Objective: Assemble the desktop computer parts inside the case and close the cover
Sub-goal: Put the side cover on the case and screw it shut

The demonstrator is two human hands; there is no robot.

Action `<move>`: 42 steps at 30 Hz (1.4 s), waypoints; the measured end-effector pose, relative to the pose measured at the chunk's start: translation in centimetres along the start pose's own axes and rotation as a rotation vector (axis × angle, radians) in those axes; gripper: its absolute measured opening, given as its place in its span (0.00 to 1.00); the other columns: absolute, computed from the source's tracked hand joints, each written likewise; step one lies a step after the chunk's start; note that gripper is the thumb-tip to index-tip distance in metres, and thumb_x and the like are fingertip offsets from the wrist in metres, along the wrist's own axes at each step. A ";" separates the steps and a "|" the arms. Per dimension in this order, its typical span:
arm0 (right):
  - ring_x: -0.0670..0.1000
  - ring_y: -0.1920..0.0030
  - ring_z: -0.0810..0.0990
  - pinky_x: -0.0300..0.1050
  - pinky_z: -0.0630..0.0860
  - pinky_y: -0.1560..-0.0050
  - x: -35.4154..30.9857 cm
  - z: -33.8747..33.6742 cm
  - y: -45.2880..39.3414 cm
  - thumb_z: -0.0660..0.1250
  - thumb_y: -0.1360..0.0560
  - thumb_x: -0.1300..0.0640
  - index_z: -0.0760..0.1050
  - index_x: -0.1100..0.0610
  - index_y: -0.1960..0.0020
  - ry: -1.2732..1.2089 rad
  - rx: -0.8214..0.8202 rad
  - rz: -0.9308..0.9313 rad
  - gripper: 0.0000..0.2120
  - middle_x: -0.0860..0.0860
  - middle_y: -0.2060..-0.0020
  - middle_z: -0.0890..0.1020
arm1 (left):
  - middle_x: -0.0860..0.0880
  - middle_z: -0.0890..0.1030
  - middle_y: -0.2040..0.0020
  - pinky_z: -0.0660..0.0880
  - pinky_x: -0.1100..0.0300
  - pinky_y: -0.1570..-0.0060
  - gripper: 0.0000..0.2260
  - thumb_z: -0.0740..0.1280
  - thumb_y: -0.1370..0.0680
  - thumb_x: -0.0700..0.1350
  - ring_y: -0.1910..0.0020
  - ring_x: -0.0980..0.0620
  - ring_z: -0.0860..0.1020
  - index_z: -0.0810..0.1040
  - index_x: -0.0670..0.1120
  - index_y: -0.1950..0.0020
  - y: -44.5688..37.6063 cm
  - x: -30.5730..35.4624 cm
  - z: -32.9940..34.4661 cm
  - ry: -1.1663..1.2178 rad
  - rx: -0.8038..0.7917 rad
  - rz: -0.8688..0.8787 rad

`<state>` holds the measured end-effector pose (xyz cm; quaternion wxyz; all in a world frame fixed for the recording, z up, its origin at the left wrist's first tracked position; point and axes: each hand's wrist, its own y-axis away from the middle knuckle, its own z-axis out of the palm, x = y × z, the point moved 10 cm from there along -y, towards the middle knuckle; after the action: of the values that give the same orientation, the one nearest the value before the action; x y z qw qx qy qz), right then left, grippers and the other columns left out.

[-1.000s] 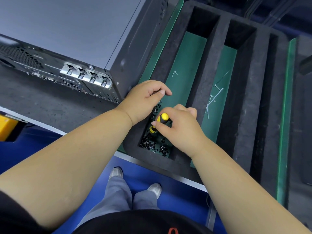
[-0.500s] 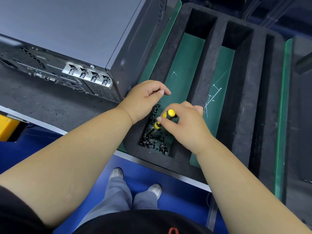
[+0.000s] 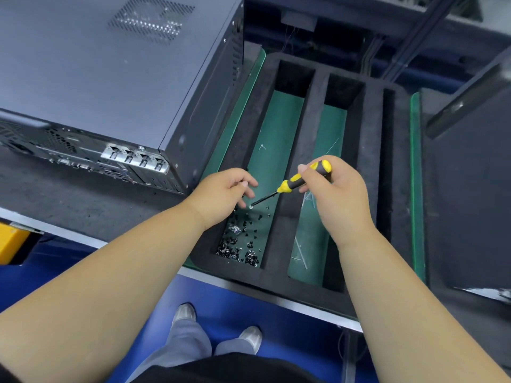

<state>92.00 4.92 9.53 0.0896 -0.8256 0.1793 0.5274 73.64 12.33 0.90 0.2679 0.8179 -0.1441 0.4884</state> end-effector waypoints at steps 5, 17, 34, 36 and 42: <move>0.46 0.58 0.85 0.50 0.76 0.49 -0.3 -2.9 0.0 0.66 0.26 0.48 0.72 0.54 0.64 -0.108 0.103 0.043 0.12 0.46 0.63 0.86 | 0.44 0.85 0.60 0.77 0.64 0.67 0.10 0.57 0.18 0.41 0.66 0.52 0.82 0.79 0.41 0.48 1.2 0.1 1.9 0.358 -0.112 -0.338; 0.44 0.61 0.83 0.35 0.72 0.57 -2.0 -6.7 1.5 0.66 0.24 0.50 0.73 0.60 0.59 -0.233 0.236 -0.002 0.13 0.45 0.64 0.85 | 0.50 0.81 0.62 0.75 0.66 0.64 0.06 0.64 0.20 0.36 0.65 0.57 0.78 0.80 0.42 0.48 1.7 3.5 2.6 0.698 -0.110 -0.253; 0.47 0.60 0.84 0.40 0.77 0.54 -8.2 -8.4 4.4 0.66 0.23 0.54 0.76 0.54 0.59 -0.323 0.192 -0.178 0.07 0.47 0.62 0.86 | 0.48 0.81 0.62 0.77 0.65 0.63 0.09 0.63 0.20 0.35 0.65 0.55 0.78 0.79 0.38 0.42 5.2 8.2 0.2 0.884 -0.048 -0.128; 0.46 0.60 0.84 0.34 0.76 0.56 -8.9 -8.0 4.7 0.66 0.22 0.56 0.77 0.53 0.58 -0.331 0.165 -0.193 0.06 0.48 0.61 0.86 | 0.48 0.81 0.63 0.77 0.66 0.63 0.08 0.63 0.20 0.35 0.66 0.56 0.78 0.79 0.39 0.44 5.7 8.5 -0.6 0.899 -0.029 -0.111; 0.44 0.59 0.83 0.29 0.74 0.57 -11.6 -6.8 5.6 0.65 0.22 0.58 0.78 0.57 0.55 -0.329 0.149 -0.236 0.05 0.47 0.61 0.85 | 0.49 0.79 0.64 0.77 0.66 0.64 0.07 0.64 0.21 0.38 0.66 0.57 0.77 0.81 0.41 0.48 7.0 9.8 -3.3 0.936 -0.022 -0.025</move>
<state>91.12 -0.21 23.20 0.2397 -0.7348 0.1027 0.6262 72.49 8.78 12.82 0.3185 0.5084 -0.0027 0.8000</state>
